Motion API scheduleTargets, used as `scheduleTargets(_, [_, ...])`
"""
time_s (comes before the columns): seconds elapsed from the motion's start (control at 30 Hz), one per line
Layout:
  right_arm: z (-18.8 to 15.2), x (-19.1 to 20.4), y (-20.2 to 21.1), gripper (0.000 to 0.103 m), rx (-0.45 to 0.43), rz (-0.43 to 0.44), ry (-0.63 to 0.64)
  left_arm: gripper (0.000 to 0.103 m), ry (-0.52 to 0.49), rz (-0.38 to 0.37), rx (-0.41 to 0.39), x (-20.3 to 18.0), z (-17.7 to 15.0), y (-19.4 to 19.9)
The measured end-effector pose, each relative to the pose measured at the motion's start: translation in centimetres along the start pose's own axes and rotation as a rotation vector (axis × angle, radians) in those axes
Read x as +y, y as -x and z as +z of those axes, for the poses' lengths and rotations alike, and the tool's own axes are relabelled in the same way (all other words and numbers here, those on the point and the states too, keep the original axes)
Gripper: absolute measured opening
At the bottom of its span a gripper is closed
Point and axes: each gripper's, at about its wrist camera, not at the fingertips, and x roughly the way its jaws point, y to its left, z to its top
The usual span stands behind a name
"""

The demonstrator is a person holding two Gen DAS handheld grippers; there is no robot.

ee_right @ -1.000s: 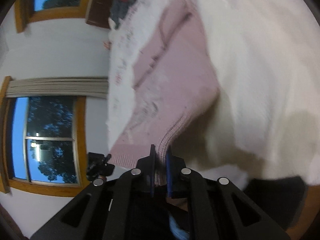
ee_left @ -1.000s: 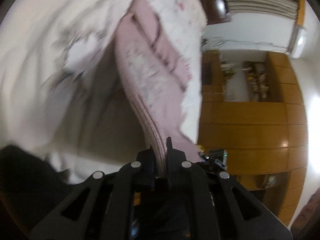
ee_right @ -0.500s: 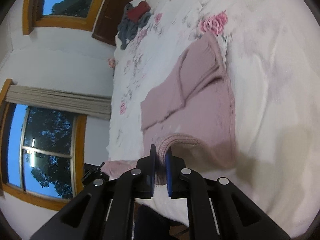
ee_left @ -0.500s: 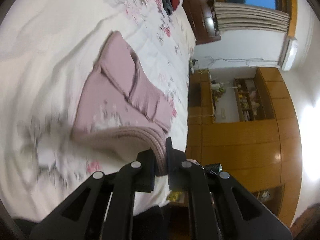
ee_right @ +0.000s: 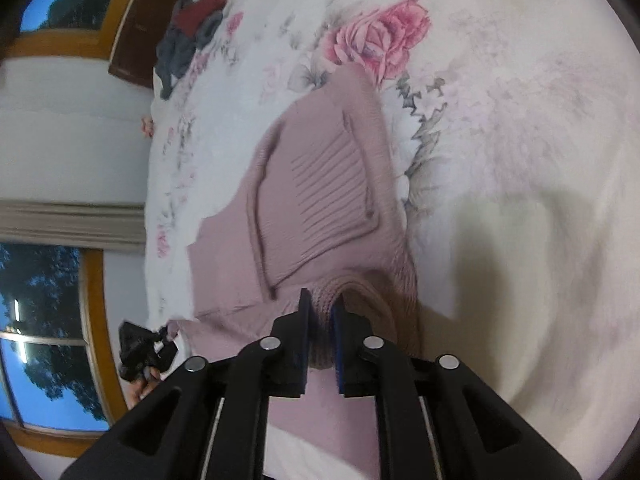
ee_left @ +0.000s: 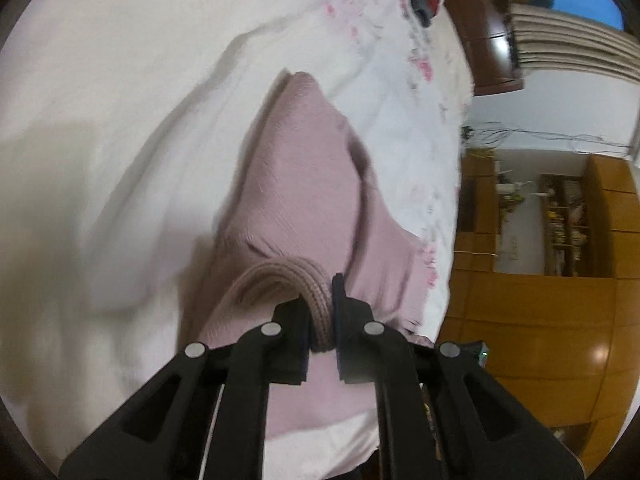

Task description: Fold small clothes

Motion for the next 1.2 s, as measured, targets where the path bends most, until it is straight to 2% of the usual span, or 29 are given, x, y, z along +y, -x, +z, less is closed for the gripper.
scheduleTargets(0.03, [0.2, 0.1, 0.0, 0.018, 0.007, -0.002, 0.013, 0.020, 0.003, -0.006, 0.004, 0.1, 0.4, -0.1])
scheduleTargets(0.07, [0.3, 0.4, 0.1, 0.022, 0.012, 0.014, 0.034, 0.031, -0.011, -0.009, -0.011, -0.2, 0.6, 0.3])
scheduleTargets(0.1, [0.2, 0.9, 1.0, 0.034, -0.011, 0.046, 0.073, 0.040, -0.029, -0.016, -0.023, -0.4, 0.6, 0.7])
scheduleTargets(0.13, [0.1, 1.5, 1.7, 0.041, -0.035, 0.049, 0.099, 0.044, -0.052, -0.023, -0.033, -0.7, 0.6, 1.2])
scheduleTargets(0.2, [-0.2, 2.3, 3.1, 0.042, -0.080, 0.055, 0.173, 0.049, -0.129, -0.005, -0.038, -1.6, 0.4, 1.7])
scheduleTargets(0.3, [-0.2, 2.9, 3.6, 0.042, -0.115, 0.000, 0.261, 0.050, -0.217, 0.074, -0.030, -2.4, 0.3, 1.4])
scheduleTargets(0.37, [0.1, 2.5, 3.2, 0.042, -0.117, -0.023, 0.276, 0.050, -0.236, 0.092, -0.017, -2.5, 0.6, 0.9])
scheduleTargets(0.5, [0.6, 2.8, 1.5, 0.042, -0.088, -0.048, 0.322, 0.052, -0.264, 0.172, 0.004, -2.2, 1.6, -0.3])
scheduleTargets(0.7, [1.8, 3.1, -0.6, 0.042, -0.058, -0.079, 0.347, 0.057, -0.300, 0.228, 0.040, -2.4, 2.5, -1.6])
scheduleTargets(0.83, [2.1, 2.6, -1.7, 0.042, -0.021, -0.110, 0.367, 0.058, -0.347, 0.324, 0.013, -2.7, 2.3, -1.4])
scheduleTargets(0.93, [1.8, 2.8, -1.7, 0.042, -0.016, -0.114, 0.392, 0.059, -0.389, 0.313, 0.031, -2.9, 1.6, -1.5])
scheduleTargets(1.0, [1.2, 3.1, -1.7, 0.042, -0.008, -0.119, 0.428, 0.056, -0.452, 0.348, 0.041, -3.4, 0.6, -2.2])
scheduleTargets(1.03, [0.9, 3.3, -1.8, 0.041, -0.007, -0.122, 0.443, 0.044, -0.488, 0.365, 0.041, -3.6, 0.2, -2.5])
scheduleTargets(1.07, [0.6, 3.5, -1.8, 0.041, -0.009, -0.130, 0.464, 0.018, -0.496, 0.368, 0.050, -3.7, 0.1, -2.7])
scheduleTargets(1.17, [-0.5, 3.9, -1.7, 0.033, -0.024, -0.160, 0.527, 0.012, -0.492, 0.351, 0.028, -3.5, 0.2, -2.4])
scheduleTargets(1.2, [-0.6, 4.0, -1.7, 0.027, -0.029, -0.161, 0.535, 0.011, -0.497, 0.345, 0.020, -3.5, 0.2, -2.2])
